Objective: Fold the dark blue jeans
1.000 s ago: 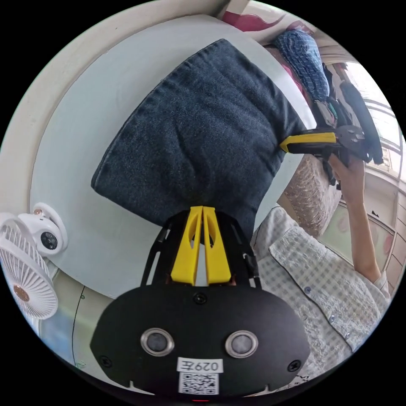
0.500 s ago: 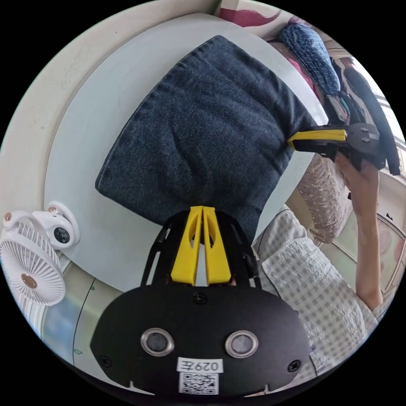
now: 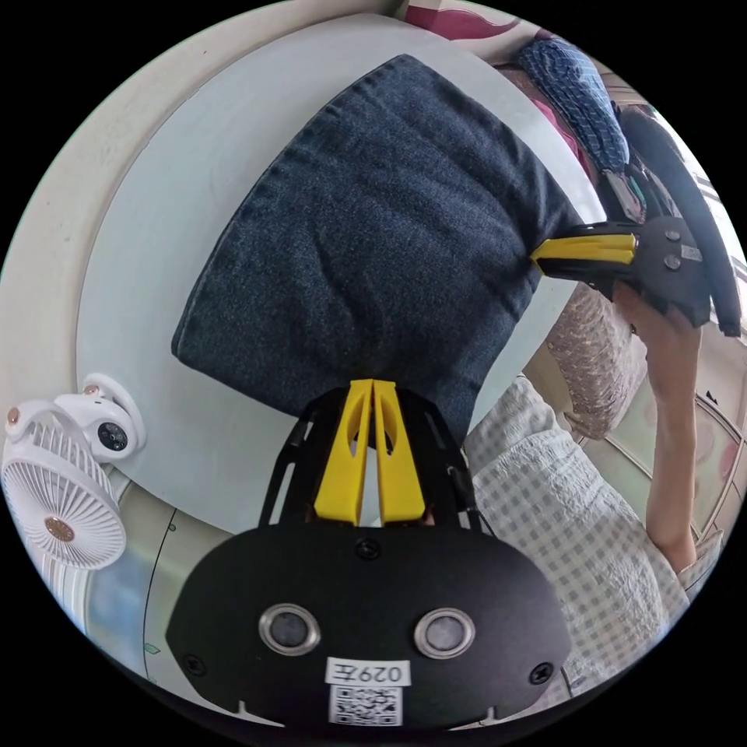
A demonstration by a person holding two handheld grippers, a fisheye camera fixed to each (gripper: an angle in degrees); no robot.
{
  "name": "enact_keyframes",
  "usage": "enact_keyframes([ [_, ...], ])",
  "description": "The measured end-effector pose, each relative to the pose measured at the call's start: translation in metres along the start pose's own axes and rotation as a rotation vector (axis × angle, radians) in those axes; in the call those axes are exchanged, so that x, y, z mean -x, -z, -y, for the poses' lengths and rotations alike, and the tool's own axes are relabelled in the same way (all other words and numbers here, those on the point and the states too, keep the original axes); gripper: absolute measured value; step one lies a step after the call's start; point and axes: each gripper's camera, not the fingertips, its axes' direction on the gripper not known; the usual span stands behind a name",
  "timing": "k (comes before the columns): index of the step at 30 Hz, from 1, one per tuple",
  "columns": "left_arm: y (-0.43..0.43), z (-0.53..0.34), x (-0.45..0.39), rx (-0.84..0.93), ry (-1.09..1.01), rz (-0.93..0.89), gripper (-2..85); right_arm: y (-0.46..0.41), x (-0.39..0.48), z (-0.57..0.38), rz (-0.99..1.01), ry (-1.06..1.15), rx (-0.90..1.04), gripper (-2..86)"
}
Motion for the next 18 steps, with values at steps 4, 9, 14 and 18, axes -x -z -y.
enact_keyframes([
  [4, 0.001, 0.004, -0.001, 0.012, 0.007, -0.004, -1.0, -0.001, -0.013, -0.002, 0.125, 0.009, 0.004, -0.6],
  [9, 0.002, 0.011, -0.001, 0.05, 0.019, -0.012, -1.0, -0.002, -0.01, -0.01, 0.164, 0.056, -0.029, -0.6],
  [14, 0.002, 0.019, -0.002, 0.099, 0.017, -0.013, -1.0, -0.001, 0.009, -0.019, 0.077, 0.065, -0.066, -0.5],
  [18, 0.002, 0.021, 0.0, 0.112, 0.026, -0.027, -1.0, -0.002, 0.02, -0.022, 0.039, 0.049, -0.073, -0.6],
])
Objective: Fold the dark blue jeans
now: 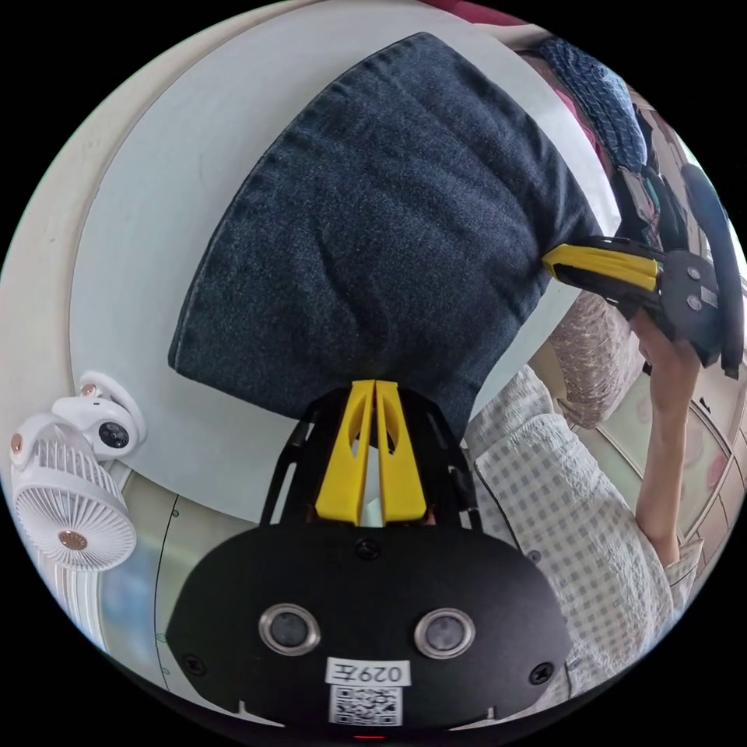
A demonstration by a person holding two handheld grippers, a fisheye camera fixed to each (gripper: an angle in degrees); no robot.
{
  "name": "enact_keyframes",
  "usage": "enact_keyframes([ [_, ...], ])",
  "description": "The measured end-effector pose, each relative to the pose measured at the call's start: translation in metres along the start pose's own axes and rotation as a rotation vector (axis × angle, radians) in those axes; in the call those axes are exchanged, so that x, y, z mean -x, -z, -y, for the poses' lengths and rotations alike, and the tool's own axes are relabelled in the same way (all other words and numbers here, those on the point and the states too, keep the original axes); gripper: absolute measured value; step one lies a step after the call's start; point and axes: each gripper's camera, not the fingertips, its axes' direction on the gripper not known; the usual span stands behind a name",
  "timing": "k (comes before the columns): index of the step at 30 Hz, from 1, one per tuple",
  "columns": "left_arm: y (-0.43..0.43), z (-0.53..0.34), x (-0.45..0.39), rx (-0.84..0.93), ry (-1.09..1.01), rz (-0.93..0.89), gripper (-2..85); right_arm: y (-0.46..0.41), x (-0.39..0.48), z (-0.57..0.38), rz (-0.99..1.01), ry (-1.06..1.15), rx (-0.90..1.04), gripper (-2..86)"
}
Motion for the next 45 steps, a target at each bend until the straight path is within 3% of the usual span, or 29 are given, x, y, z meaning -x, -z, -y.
enact_keyframes([
  [18, -0.004, -0.018, 0.019, -0.07, 0.051, -0.146, -1.0, -0.003, -0.004, -0.014, 0.113, 0.056, -0.029, -0.7],
  [45, -0.012, -0.035, -0.015, -0.065, 0.023, 0.047, -1.0, -0.022, -0.029, -0.059, 0.066, 0.059, -0.077, -0.5],
])
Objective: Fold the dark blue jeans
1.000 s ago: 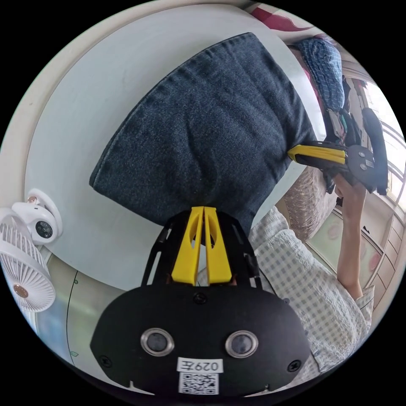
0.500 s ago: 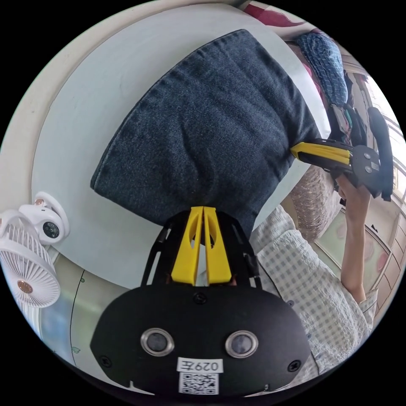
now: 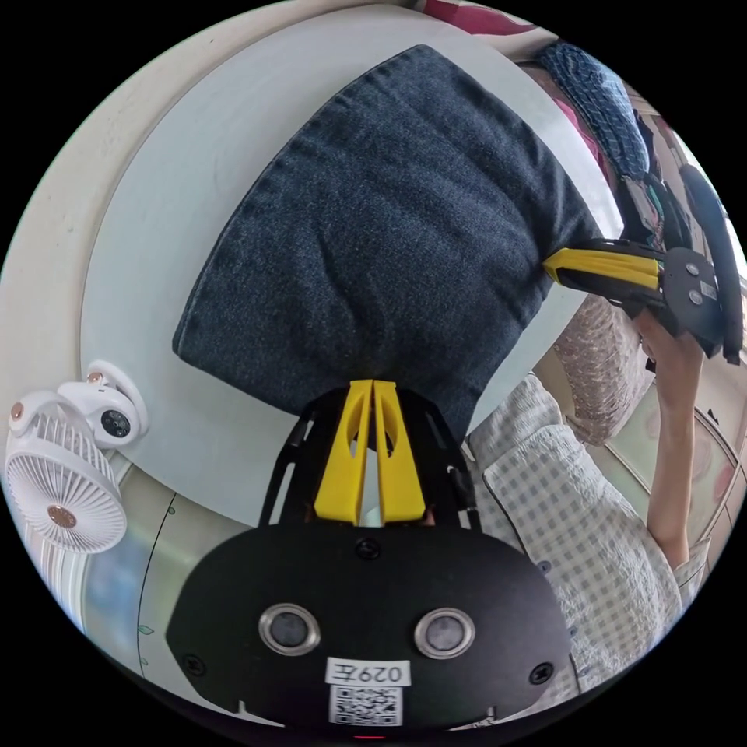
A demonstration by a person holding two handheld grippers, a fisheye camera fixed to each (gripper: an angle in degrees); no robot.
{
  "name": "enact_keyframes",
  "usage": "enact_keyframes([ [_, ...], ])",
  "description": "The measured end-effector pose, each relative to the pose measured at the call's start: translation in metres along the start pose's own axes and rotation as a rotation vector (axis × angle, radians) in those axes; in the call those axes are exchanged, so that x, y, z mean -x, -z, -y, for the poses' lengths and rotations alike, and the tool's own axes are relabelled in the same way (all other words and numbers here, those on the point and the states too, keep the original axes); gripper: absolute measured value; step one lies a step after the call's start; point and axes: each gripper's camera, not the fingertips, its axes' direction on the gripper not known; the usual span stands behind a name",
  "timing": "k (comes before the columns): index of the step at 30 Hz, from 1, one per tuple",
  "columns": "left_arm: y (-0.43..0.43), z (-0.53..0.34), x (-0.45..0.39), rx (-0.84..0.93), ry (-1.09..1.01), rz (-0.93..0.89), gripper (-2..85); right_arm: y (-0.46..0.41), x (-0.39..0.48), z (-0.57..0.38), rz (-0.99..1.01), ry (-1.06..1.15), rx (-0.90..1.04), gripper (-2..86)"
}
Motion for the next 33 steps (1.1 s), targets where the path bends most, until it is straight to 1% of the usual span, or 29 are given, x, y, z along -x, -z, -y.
enact_keyframes([
  [8, -0.005, -0.006, 0.0, 0.006, -0.003, 0.032, -1.0, -0.009, -0.029, -0.023, -0.015, -0.002, 0.019, -0.5],
  [13, -0.01, -0.011, 0.008, 0.005, 0.002, 0.015, -1.0, -0.016, -0.052, -0.046, -0.038, 0.007, 0.003, -0.5],
  [16, -0.013, -0.016, 0.018, -0.006, 0.007, -0.018, -1.0, -0.021, -0.077, -0.066, -0.003, -0.038, -0.03, -0.5],
  [19, -0.016, -0.024, 0.031, -0.041, 0.012, -0.072, -1.0, -0.025, -0.107, -0.082, 0.055, -0.058, -0.015, -0.5],
  [20, -0.016, -0.03, 0.034, -0.056, -0.022, -0.085, -1.0, -0.023, -0.118, -0.089, 0.072, -0.027, -0.009, -0.5],
  [22, -0.008, -0.042, 0.044, -0.105, -0.016, -0.129, -1.0, -0.009, -0.138, -0.104, 0.104, -0.013, -0.092, -0.5],
  [24, 0.011, -0.06, 0.06, -0.27, 0.03, -0.22, -1.0, 0.009, -0.169, -0.124, 0.161, -0.033, -0.24, -0.5],
  [25, 0.015, -0.062, 0.064, -0.306, 0.034, -0.25, -1.0, 0.009, -0.178, -0.126, 0.169, -0.039, -0.253, -0.5],
  [26, 0.019, -0.063, 0.07, -0.352, 0.032, -0.296, -1.0, 0.003, -0.195, -0.127, 0.176, -0.052, -0.226, -0.5],
  [28, 0.01, -0.054, 0.076, -0.323, 0.048, -0.291, -1.0, -0.022, -0.218, -0.126, 0.142, -0.065, -0.105, -0.5],
  [29, -0.005, -0.044, 0.079, -0.241, 0.058, -0.251, -1.0, -0.03, -0.233, -0.137, 0.16, -0.055, -0.133, -0.5],
  [30, -0.023, -0.036, 0.078, -0.153, 0.045, -0.224, -1.0, -0.034, -0.251, -0.151, 0.202, -0.099, -0.143, -0.4],
  [33, -0.034, -0.049, 0.085, -0.247, 0.058, -0.273, -1.0, -0.05, -0.286, -0.196, 0.237, -0.132, -0.122, -0.4],
])
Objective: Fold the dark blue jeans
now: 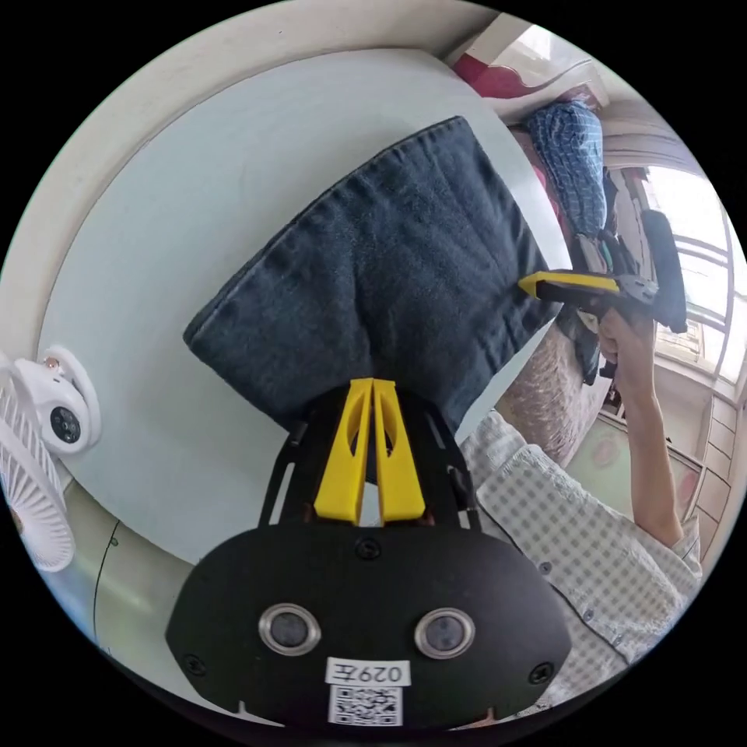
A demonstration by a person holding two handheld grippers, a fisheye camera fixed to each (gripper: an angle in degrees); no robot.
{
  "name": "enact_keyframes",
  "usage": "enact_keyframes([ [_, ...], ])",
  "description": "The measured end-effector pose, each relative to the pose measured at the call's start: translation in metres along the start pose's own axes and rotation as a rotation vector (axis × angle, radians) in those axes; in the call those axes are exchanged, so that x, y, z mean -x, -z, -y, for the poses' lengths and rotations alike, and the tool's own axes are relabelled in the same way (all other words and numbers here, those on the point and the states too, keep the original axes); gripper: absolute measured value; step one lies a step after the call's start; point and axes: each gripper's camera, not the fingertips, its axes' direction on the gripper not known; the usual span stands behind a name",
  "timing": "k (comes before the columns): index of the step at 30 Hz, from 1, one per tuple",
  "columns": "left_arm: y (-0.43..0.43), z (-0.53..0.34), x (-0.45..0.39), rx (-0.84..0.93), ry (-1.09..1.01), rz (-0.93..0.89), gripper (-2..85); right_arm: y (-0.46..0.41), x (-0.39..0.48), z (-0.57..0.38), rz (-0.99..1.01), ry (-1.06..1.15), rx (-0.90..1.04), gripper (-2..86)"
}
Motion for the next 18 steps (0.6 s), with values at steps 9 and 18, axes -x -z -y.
enact_keyframes([
  [9, -0.011, -0.057, 0.067, -0.125, 0.03, -0.391, -0.7, 0.014, -0.189, -0.201, 0.511, -0.158, -0.286, 2.7],
  [18, -0.015, -0.114, 0.137, -0.289, 0.28, -0.413, 18.0, -0.039, -0.354, -0.313, 0.835, -0.419, -0.363, 16.2],
])
